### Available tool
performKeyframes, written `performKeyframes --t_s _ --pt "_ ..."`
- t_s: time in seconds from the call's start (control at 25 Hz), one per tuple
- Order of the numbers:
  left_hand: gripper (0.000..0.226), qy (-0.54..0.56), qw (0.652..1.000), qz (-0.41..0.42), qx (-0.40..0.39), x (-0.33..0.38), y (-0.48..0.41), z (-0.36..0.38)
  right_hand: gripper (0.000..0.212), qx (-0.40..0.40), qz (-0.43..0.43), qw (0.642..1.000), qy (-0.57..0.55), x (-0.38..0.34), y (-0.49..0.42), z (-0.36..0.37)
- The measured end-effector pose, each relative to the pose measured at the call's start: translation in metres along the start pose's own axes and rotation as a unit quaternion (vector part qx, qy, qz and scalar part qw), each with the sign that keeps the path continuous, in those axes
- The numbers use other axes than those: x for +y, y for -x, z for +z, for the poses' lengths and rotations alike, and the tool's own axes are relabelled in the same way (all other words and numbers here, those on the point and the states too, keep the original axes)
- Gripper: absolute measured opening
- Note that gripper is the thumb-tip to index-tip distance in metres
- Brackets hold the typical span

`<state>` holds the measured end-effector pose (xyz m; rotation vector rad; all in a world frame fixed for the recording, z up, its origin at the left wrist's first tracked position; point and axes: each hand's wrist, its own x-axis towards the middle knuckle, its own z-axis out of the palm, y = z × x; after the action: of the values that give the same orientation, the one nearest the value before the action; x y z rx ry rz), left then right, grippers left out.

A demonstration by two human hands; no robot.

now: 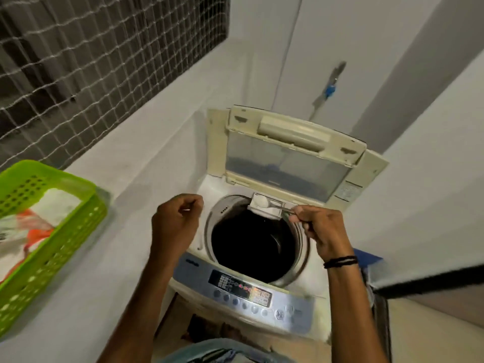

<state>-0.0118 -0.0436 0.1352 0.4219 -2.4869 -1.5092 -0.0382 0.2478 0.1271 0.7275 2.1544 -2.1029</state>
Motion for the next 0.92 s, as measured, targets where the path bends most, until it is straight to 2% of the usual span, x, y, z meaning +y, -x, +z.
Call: performKeyframes --t_s 0.16,0.28,0.36,0.48,0.56,0.64,0.92 --pt "0.011 -0.007 0.996 -0.044 -0.079 -0.022 -0.013 0.073 0.017 0.091 0.034 0.995 -0.009 0.039 -0.053 -0.029" --pt "0.011 0.025 0.981 -0.122 -0.15 -0.039 -0.029 0.123 0.015 0.129 0.081 0.988 -0.035 0.067 -0.087 -0.025" --pt "0.013 0.064 0.959 -0.215 -0.175 -0.05 -0.045 0.155 0.01 0.148 0.123 0.98 -0.038 0.083 -0.106 -0.014" --pt "0.013 0.125 0.9 -0.365 -0.204 -0.068 -0.077 0.2 0.014 0.187 0.155 0.97 0.001 0.105 -0.128 0.006" --pt "0.018 0.172 0.859 -0.435 -0.207 -0.079 -0.094 0.225 0.016 0.208 0.13 0.969 0.04 0.119 -0.137 0.021" --pt "0.026 0.21 0.832 -0.474 -0.198 -0.09 -0.11 0.245 0.018 0.221 0.084 0.967 0.09 0.132 -0.143 0.035" --pt "0.034 0.271 0.8 -0.508 -0.168 -0.111 -0.126 0.287 0.02 0.208 -0.022 0.952 0.225 0.163 -0.151 0.075"
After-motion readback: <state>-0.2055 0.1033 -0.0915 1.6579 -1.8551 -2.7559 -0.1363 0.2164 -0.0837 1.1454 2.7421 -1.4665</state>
